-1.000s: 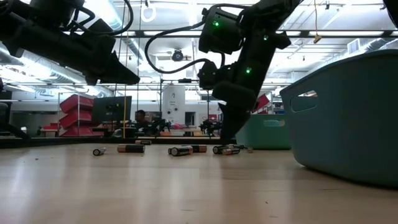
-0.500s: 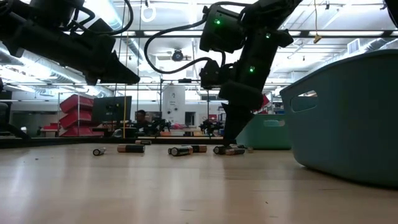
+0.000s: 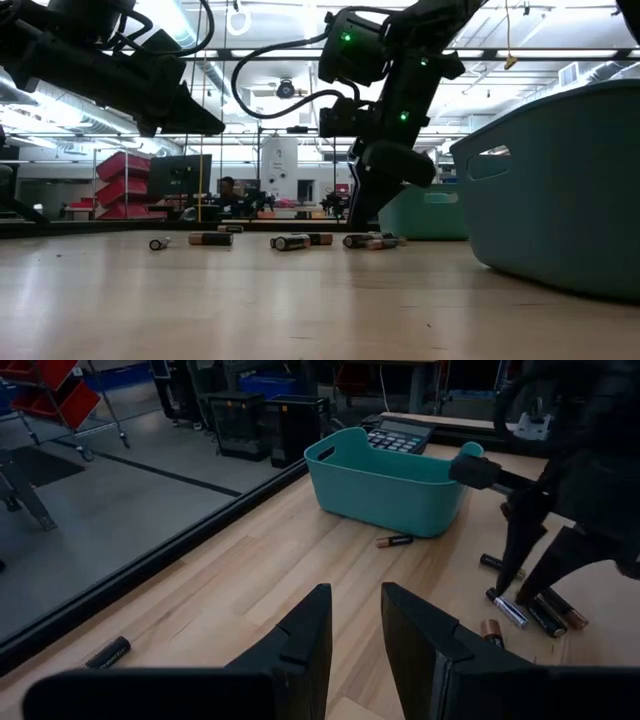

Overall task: Sort batteries
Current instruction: Put the silver battery into the green bin

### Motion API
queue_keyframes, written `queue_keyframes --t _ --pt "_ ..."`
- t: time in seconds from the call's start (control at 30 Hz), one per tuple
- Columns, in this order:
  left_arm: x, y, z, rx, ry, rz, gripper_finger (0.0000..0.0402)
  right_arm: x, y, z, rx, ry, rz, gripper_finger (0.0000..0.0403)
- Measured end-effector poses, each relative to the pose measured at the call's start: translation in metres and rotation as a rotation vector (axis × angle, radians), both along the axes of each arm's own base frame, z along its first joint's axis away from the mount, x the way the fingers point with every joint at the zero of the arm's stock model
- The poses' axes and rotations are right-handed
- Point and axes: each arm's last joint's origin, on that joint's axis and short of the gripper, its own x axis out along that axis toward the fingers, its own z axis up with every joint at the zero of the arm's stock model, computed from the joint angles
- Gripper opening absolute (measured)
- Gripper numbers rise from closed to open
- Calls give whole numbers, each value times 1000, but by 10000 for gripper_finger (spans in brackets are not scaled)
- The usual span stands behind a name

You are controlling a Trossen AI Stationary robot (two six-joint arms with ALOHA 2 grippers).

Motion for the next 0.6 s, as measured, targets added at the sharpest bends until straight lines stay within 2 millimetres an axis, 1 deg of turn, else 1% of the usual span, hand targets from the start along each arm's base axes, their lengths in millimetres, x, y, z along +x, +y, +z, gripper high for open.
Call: queue_keyframes --t 0.27,0.4,0.6 --pt "0 0 0 0 0 0 92 0 1 0 -2 3 8 95" --pt "0 0 0 0 0 0 92 0 0 -2 -2 -8 7 102" --pt "0 0 0 0 0 0 92 -1 1 -5 1 -11 2 102"
